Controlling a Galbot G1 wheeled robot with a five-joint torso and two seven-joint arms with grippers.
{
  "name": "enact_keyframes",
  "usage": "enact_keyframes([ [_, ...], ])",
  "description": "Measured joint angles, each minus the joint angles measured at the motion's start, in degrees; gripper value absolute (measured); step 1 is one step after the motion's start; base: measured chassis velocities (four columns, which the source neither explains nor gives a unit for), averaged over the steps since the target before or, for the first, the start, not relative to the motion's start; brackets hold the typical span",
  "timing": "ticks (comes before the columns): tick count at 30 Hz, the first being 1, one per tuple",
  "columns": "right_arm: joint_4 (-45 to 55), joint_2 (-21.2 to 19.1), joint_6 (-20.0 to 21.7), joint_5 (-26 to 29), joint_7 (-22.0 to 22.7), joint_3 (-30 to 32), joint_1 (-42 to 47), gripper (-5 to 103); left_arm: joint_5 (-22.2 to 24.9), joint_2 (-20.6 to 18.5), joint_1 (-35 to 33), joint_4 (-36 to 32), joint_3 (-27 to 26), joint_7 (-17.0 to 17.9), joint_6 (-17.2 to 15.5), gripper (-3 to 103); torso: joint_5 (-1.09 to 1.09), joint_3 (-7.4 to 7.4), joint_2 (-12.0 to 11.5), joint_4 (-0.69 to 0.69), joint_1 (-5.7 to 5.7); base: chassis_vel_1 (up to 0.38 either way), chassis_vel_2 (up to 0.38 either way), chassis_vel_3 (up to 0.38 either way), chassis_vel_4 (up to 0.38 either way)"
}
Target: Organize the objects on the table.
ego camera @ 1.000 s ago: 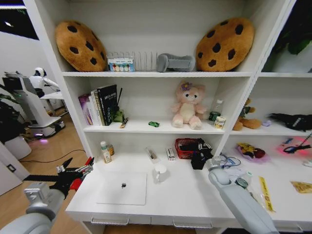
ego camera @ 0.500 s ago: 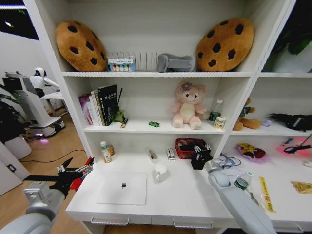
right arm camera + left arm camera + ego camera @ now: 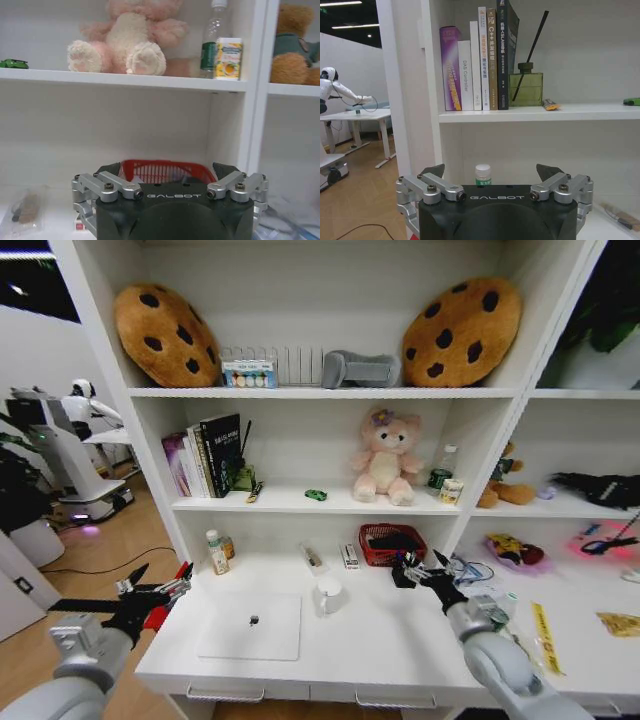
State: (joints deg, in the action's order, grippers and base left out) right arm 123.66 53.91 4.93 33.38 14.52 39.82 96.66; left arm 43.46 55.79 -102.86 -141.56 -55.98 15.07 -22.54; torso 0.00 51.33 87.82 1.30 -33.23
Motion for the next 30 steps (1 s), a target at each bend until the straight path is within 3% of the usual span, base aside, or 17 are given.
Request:
enact_keyframes([
  [5, 5.6, 4.8, 0.5, -1.2, 0.1, 5.3, 8.9, 100, 0.0, 0.0, 0.0, 0.0, 0.0, 0.0, 0.0, 100, -0.02, 0.0, 0.0, 0.01, 0.0, 0.0, 0.0, 0.0, 0.0],
  [8, 7.3, 9.4, -1.6, -3.3, -1.1, 8.5, 13.1, 100, 0.0, 0.0, 0.0, 0.0, 0.0, 0.0, 0.0, 100, 0.0, 0.0, 0.0, 0.01, 0.01, 0.0, 0.0, 0.0, 0.0],
  [12, 8.5, 11.9, -4.1, -5.0, -1.8, 10.0, 14.8, 100, 0.0, 0.0, 0.0, 0.0, 0.0, 0.0, 0.0, 100, 0.0, 0.01, 0.0, 0.01, 0.0, 0.0, 0.0, 0.0, 0.0],
  [30, 12.0, 14.9, -5.7, -5.5, -0.8, 8.5, 14.6, 100, 0.0, 0.0, 0.0, 0.0, 0.0, 0.1, 0.0, 100, -0.01, 0.01, 0.0, -0.01, -0.01, -0.027, -0.022, 0.021, 0.03],
])
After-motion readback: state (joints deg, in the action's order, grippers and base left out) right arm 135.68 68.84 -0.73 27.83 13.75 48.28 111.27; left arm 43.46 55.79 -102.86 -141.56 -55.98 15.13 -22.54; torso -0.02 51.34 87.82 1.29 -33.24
